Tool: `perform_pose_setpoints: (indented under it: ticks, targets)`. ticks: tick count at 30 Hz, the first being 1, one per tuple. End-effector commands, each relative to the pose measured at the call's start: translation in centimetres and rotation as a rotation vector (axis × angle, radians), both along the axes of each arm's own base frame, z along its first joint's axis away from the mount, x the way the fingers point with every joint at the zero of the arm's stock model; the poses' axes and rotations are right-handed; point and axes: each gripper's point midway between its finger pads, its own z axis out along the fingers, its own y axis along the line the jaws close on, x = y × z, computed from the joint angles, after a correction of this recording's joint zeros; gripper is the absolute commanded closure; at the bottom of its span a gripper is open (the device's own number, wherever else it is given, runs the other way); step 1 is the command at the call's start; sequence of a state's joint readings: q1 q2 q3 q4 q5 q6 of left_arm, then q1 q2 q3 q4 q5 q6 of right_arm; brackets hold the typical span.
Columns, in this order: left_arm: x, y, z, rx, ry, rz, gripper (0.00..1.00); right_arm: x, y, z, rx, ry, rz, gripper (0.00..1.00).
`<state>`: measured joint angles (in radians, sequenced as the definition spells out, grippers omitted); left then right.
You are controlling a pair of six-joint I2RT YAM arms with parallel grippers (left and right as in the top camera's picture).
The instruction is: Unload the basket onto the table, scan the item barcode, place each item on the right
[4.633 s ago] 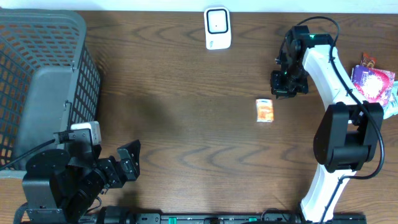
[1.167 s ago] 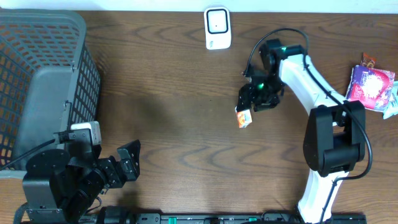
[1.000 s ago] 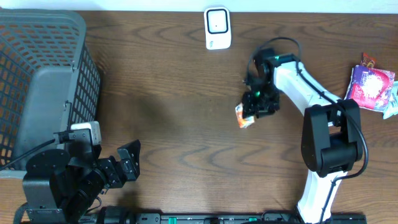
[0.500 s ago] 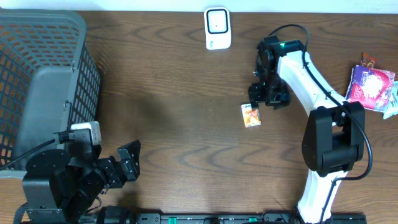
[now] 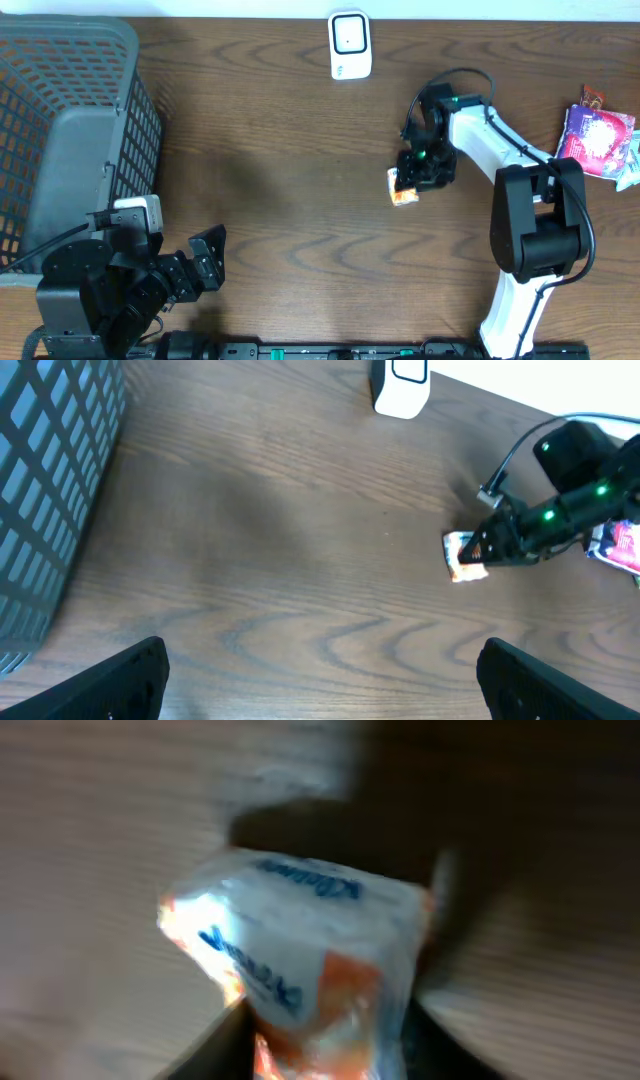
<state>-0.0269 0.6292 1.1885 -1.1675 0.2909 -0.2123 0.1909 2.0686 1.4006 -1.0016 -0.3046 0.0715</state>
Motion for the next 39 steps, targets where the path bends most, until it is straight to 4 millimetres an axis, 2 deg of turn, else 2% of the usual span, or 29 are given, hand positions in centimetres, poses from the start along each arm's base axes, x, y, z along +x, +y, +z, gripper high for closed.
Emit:
perform_pose_setpoints:
  ticks: [1, 2, 4, 7, 8, 11, 14, 15, 19, 24, 29, 31, 39]
  targets:
    - [-0.1, -0.2, 0.5, -0.008, -0.014, -0.008, 0.02, -1.4, 0.0, -1.3, 0.013, 0.031, -0.006, 0.92]
    - [-0.1, -0.2, 0.5, -0.008, -0.014, -0.008, 0.02, -1.4, 0.0, -1.3, 0.012, 0.035, -0.015, 0.99]
    - [-0.1, -0.2, 0.5, -0.008, -0.014, -0.008, 0.02, -1.3, 0.4, -0.9, 0.033, 0.036, -0.026, 0.99]
    - [-0.1, -0.2, 0.5, -0.008, -0.014, -0.008, 0.02, -0.6, 1.9, 0.9, 0.122, 0.036, -0.020, 0.99]
    - [-0.1, -0.2, 0.5, -0.008, -0.014, -0.008, 0.02, -0.4, 2.6, 1.8, 0.170, 0.031, -0.005, 0.99]
    - [-0.1, -0.2, 0.5, -0.008, -0.014, -0.008, 0.02, 0.4, 5.8, 6.0, 0.392, 0.001, 0.077, 0.99]
    - [-0.1, -0.2, 0.5, -0.008, -0.014, -0.008, 0.02, -0.1, 7.9, 9.2, 0.541, -0.020, 0.181, 0.99]
    - [-0.1, -0.2, 0.5, -0.008, -0.014, -0.008, 0.02, -0.4, 8.2, 9.7, 0.556, -0.019, 0.206, 0.99]
    - [-0.1, -0.2, 0.5, -0.008, -0.014, -0.008, 0.02, -1.6, 9.0, 10.0, 0.559, 0.001, 0.267, 0.99]
    - [-0.1, -0.2, 0.5, -0.008, -0.014, -0.008, 0.02, -1.9, 9.4, 10.2, 0.579, 0.006, 0.270, 0.99]
    - [-0.1, -0.2, 0.5, -0.008, -0.014, -0.008, 0.02, -2.0, 10.8, 12.1, 0.721, -0.001, 0.264, 0.99]
    - [-0.1, -0.2, 0.5, -0.008, -0.014, -0.008, 0.02, -1.8, 11.0, 12.8, 0.769, -0.004, 0.247, 0.99]
    - [-0.1, -0.2, 0.5, -0.008, -0.014, -0.008, 0.02, 0.2, 9.6, 15.1, 0.916, -0.039, 0.135, 0.99]
